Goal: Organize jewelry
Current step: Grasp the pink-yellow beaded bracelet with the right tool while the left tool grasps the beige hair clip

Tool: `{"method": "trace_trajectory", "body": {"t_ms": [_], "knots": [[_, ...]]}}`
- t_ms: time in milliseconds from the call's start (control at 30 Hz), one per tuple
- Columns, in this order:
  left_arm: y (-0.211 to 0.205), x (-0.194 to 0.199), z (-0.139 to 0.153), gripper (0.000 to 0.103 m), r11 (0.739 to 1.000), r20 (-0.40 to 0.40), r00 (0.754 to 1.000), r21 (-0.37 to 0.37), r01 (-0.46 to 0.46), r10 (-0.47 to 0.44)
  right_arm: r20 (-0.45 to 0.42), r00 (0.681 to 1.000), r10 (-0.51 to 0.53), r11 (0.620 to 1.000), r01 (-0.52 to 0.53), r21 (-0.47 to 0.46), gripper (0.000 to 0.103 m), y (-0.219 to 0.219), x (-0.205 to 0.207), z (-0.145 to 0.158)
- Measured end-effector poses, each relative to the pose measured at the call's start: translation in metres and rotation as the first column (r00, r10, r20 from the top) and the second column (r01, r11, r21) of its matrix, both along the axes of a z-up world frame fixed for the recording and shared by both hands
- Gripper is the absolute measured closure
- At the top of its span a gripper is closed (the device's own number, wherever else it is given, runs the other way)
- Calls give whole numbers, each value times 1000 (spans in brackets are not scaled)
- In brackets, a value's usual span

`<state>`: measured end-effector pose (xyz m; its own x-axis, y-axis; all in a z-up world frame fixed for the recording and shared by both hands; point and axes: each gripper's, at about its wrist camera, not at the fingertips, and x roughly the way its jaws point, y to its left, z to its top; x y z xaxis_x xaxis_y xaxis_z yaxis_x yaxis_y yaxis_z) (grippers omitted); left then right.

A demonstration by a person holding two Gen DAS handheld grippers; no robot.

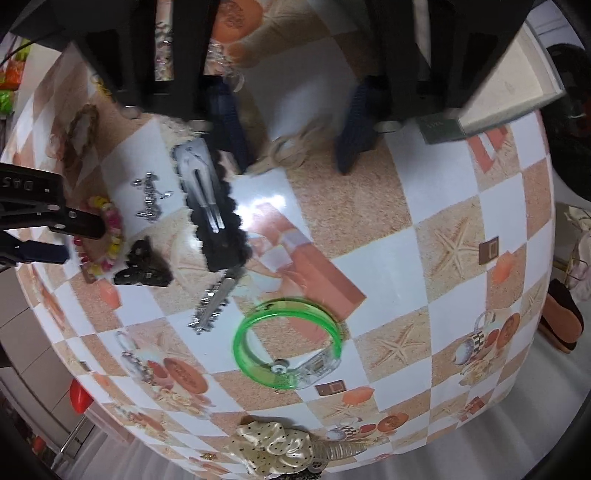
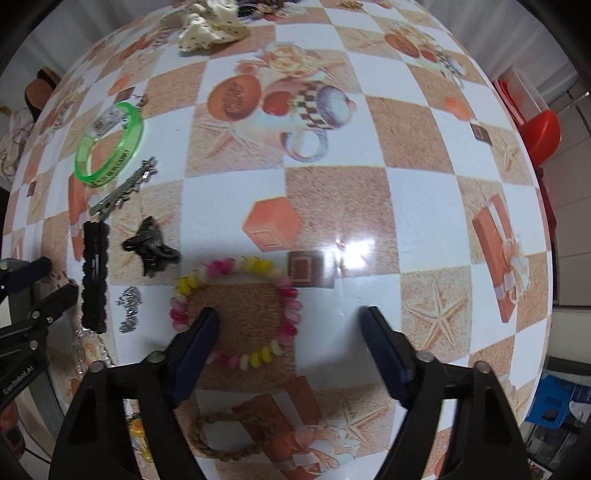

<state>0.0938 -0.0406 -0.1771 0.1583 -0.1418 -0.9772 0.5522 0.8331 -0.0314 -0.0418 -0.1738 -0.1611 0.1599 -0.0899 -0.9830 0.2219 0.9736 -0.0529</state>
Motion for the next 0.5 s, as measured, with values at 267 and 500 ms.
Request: {"method": "trace_trajectory", "body": {"t_ms": [267,500], "knots": [[16,-7,4,92,989,-71,989,-62,-133,129,17,1000,22,1000,-22,6,93,14,21,7],[36,-18,28,92,961,-93,969,-139,-238,227,40,999,-9,996,5,89,93,-27,44,13]]}}
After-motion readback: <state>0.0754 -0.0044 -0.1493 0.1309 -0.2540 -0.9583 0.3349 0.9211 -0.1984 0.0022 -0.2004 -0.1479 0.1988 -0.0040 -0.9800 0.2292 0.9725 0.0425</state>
